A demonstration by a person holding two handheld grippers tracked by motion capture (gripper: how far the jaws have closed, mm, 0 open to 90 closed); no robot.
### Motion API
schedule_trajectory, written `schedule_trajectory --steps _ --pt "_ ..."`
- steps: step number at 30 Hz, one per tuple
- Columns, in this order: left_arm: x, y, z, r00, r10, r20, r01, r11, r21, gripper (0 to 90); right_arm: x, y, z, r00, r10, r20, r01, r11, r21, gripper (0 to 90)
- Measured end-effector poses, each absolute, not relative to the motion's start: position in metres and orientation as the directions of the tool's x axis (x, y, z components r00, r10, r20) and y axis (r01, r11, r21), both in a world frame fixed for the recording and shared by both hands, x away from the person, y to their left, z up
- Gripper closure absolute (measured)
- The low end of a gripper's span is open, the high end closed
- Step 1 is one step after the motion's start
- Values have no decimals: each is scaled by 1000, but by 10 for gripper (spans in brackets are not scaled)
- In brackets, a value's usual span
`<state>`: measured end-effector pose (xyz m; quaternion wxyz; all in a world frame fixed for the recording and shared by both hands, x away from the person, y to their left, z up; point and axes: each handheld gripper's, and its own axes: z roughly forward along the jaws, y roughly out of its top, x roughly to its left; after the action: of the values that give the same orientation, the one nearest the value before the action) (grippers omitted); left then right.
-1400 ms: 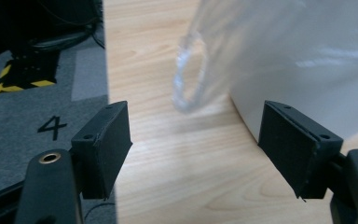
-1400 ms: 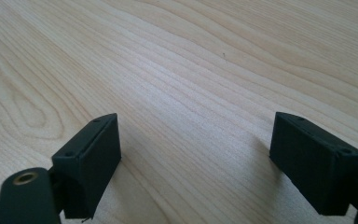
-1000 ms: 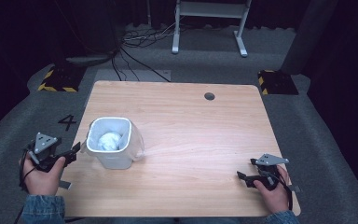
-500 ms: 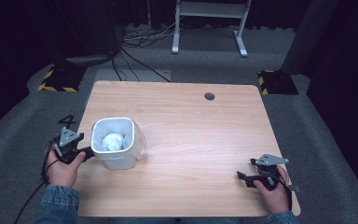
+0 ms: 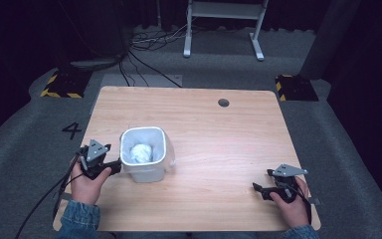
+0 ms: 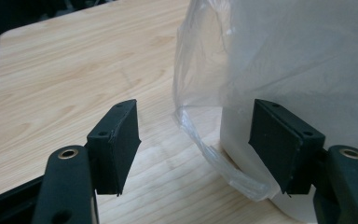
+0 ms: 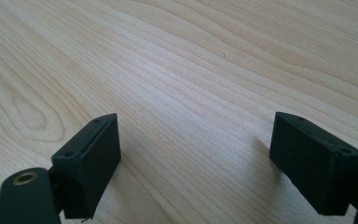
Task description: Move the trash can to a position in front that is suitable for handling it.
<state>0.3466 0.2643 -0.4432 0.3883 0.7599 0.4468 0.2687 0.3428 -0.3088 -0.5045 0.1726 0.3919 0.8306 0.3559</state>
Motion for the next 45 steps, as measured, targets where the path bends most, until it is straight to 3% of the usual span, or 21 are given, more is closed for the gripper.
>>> schedule_trajectory --steps 4,7,11,21,35,45 --pt "353 249 -444 484 872 68 464 -322 825 333 343 -307 -504 -628 778 -5 532 434 728 177" --pt "357 235 -445 506 858 88 454 -351 819 333 346 -302 -502 -641 767 -15 511 441 737 302" --pt "362 217 -448 548 833 75 440 -363 821 338 349 -285 -494 -637 768 -71 483 469 740 284" --pt "365 167 -454 641 766 43 418 -395 818 345 358 -245 -462 -710 700 -75 387 478 789 299" --pt "371 120 -463 693 720 25 411 -424 807 317 356 -242 -462 -717 695 -59 402 481 779 298" --pt "364 126 -456 679 732 54 407 -436 803 265 353 -251 -464 -700 713 -48 429 473 769 281"
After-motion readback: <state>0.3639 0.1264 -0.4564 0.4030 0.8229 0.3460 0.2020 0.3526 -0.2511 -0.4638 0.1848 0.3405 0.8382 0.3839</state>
